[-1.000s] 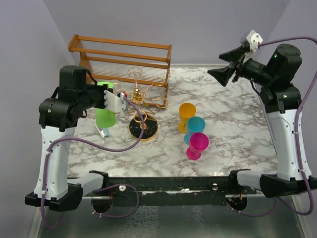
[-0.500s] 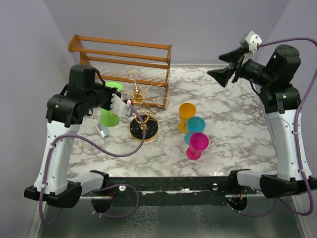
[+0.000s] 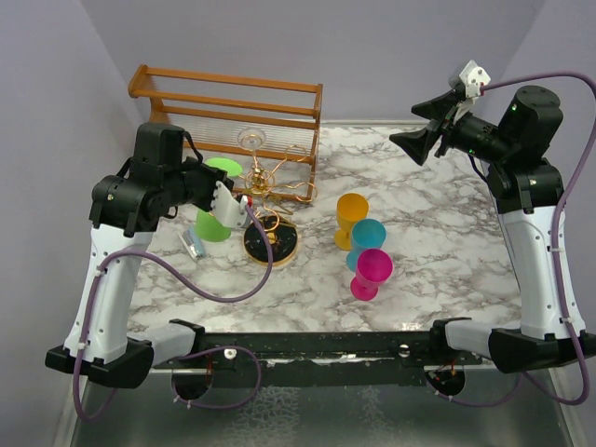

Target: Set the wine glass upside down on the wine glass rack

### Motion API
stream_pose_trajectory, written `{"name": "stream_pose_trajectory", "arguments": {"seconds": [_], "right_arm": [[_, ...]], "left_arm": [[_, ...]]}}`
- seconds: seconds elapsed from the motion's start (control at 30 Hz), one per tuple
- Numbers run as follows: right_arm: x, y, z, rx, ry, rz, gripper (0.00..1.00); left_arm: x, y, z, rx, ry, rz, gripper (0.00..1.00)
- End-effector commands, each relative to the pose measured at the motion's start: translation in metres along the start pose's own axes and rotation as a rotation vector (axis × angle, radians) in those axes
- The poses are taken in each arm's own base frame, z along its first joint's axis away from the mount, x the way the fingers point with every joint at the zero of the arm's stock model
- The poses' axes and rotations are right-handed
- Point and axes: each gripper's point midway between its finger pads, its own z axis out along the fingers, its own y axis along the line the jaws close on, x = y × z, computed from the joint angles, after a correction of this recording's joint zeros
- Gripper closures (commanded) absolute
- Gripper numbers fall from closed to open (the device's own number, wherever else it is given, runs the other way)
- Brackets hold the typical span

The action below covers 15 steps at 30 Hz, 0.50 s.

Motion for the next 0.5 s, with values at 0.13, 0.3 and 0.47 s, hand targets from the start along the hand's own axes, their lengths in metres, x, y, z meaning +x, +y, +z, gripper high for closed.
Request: {"name": "stream_pose_trajectory", "arguments": {"seconds": [0.13,0.3,0.47], "right_arm": [[-0.006,-0.002,-0.006,0.03,-0.009,-0.027,0.26],[-0.005,-0.003,-0.005,0.03,-0.008,-0.027,0.26],[-0.004,-0.003,-0.006,0.032,-0.007,-0.028,0.26]], "left_arm": [[-0.024,-0.006,0.004,0.015,-0.129,0.024,1.0],[-0.027,-0.01,0.01,0.034,-0.15,0.022,1.0],[-0.027,-0.016,0.01,0.052,-0.151,0.019,1.0]]}}
